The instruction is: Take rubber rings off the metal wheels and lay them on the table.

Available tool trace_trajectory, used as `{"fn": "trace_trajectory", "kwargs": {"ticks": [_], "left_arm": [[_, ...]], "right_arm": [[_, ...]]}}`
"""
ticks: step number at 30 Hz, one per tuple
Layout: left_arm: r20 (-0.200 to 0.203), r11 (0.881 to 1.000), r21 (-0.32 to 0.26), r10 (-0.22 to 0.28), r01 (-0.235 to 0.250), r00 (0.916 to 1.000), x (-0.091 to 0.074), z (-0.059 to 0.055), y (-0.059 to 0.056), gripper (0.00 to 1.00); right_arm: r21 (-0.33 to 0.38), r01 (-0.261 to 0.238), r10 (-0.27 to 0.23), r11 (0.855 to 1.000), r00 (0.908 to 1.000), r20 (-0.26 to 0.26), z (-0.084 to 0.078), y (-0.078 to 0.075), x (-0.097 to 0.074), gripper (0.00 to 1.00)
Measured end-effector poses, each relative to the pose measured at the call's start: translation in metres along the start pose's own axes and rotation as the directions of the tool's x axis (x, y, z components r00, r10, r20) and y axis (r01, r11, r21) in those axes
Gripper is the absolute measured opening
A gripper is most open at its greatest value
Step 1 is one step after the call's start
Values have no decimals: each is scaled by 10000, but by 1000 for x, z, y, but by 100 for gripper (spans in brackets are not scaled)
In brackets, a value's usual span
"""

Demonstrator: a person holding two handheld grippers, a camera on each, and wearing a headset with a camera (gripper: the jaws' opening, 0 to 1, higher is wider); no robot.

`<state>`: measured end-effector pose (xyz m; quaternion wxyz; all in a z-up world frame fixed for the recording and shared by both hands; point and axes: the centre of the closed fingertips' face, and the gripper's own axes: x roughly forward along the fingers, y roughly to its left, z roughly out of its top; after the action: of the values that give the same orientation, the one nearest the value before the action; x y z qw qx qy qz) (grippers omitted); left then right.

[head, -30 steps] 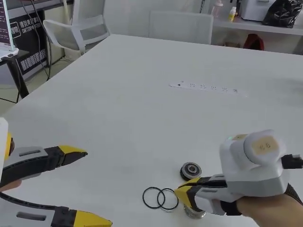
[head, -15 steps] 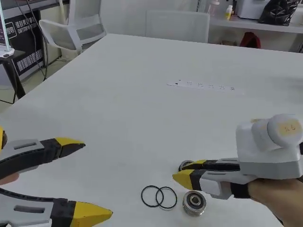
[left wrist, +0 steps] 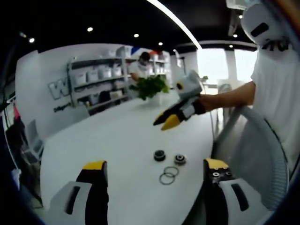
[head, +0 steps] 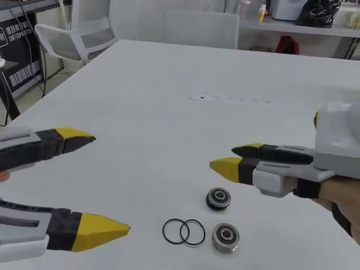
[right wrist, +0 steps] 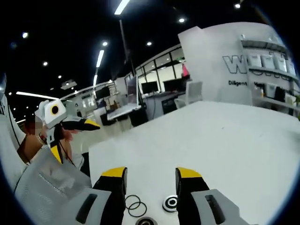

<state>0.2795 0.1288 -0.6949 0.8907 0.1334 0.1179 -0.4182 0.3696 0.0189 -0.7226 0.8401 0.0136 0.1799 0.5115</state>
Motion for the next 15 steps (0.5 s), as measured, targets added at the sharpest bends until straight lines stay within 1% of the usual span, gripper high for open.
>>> {"fn": "trace_trajectory", "kwargs": {"ticks": [1,3,5,6,8,9,11,15], "left_arm": [[16,10000,45,-22,22,10000,0,2,0,83],[115,9997,202,-138,136,9998,0,12,0,84],[247,9986,458,-275,264,9993,2,21,1,85],[260,9977,600,-346,330,9991,3,23,2,85],[132,9971,658,-384,374,9992,6,25,5,85],[101,9967,716,-400,392,9991,7,26,6,85],[109,9951,890,-449,437,9989,10,30,8,85],[163,9906,1186,-708,683,9974,18,38,11,85]], "right_arm": [[16,27,-27,10000,10000,54,2,0,-1,41],[-52,206,-205,9998,9994,291,10,-2,-5,42],[-324,309,-294,9990,9985,458,18,-2,-10,44],[-517,351,-323,9980,9980,538,24,-2,-13,46],[-767,444,-395,9961,9972,634,33,-4,-18,49],[-814,444,-391,9957,9971,655,37,-4,-20,49],[-994,472,-382,9939,9952,900,49,-6,-25,46],[-934,424,-305,9947,9916,1256,66,-13,-30,45]]}}
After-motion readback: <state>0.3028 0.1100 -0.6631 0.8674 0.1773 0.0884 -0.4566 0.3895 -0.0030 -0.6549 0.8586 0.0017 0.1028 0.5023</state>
